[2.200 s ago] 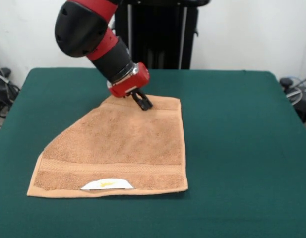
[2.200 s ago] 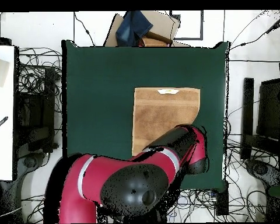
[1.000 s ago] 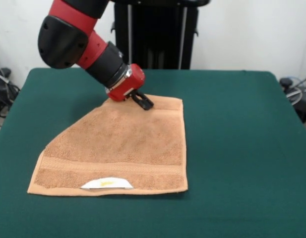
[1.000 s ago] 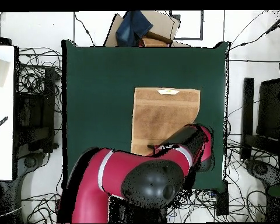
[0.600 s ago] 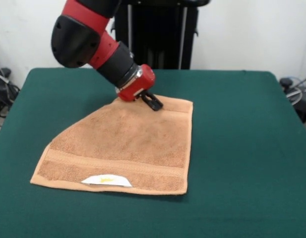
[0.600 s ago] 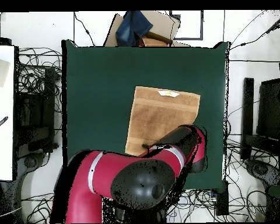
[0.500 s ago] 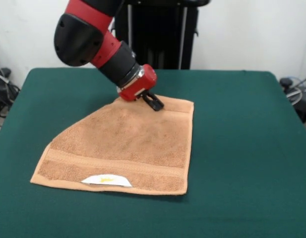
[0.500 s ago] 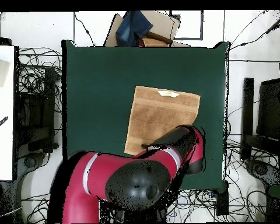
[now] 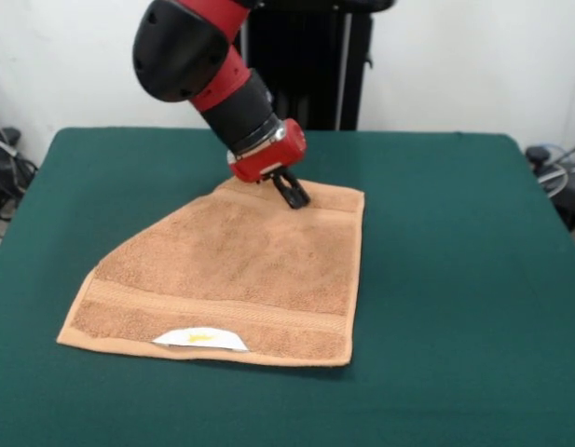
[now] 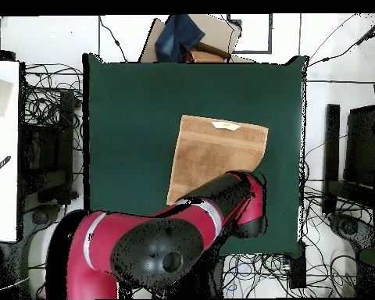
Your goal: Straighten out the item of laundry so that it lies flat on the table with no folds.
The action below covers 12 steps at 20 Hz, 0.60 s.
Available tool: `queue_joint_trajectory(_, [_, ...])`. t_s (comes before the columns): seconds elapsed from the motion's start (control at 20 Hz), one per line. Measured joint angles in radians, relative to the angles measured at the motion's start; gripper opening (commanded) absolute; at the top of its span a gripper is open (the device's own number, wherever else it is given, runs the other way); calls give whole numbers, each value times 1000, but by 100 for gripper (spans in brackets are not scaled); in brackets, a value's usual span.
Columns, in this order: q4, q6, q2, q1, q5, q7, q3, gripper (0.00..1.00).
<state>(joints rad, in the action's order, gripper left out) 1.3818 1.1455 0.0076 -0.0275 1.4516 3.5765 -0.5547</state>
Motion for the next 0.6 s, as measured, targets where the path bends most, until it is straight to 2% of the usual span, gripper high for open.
queue_joint_trajectory(0.6, [7, 2, 4, -1, -23, 0, -8, 0])
